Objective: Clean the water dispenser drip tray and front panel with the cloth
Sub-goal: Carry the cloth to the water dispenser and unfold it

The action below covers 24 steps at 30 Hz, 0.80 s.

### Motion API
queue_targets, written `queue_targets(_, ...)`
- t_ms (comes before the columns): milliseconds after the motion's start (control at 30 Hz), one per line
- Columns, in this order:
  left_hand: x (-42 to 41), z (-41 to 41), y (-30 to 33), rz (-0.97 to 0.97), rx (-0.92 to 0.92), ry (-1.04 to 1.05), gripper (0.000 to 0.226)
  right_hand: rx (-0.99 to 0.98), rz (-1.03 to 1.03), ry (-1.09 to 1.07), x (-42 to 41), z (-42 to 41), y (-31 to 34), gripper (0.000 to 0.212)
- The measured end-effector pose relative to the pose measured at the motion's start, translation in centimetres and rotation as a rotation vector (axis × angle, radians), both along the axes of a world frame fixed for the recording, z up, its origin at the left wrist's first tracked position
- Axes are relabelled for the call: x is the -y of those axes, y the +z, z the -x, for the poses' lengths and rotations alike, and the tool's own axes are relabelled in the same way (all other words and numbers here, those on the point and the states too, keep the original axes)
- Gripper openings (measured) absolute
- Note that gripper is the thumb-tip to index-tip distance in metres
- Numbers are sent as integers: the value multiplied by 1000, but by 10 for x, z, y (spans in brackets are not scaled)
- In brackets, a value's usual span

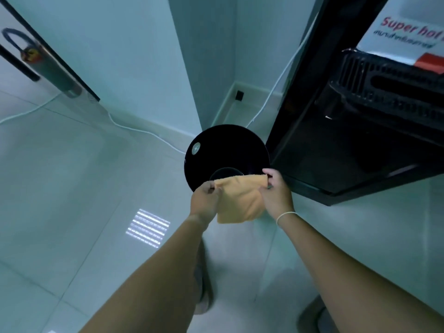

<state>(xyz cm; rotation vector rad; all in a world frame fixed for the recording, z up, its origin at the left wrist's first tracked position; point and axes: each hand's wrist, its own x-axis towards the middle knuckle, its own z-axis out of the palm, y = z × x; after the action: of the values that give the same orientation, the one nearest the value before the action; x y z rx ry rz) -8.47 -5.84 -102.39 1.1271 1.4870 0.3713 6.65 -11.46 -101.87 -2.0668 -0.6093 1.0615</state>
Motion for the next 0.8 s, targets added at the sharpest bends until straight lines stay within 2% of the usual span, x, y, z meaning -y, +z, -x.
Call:
queue_targets(167, 12, 5, -5, 37, -87, -43, 18, 41, 63, 75, 5, 5, -6, 48)
queue_targets(500, 1, 1, -11, -102, -258, -128, 18, 102, 41, 123, -10, 1, -26, 48)
queue_targets(600, -3, 0, -10, -113, -272, -114, 15, 121, 35, 144, -13, 0, -26, 48)
queue_targets(800, -2, 1, -15, -118, -297, -133, 25, 222, 20, 182, -7, -3, -26, 45)
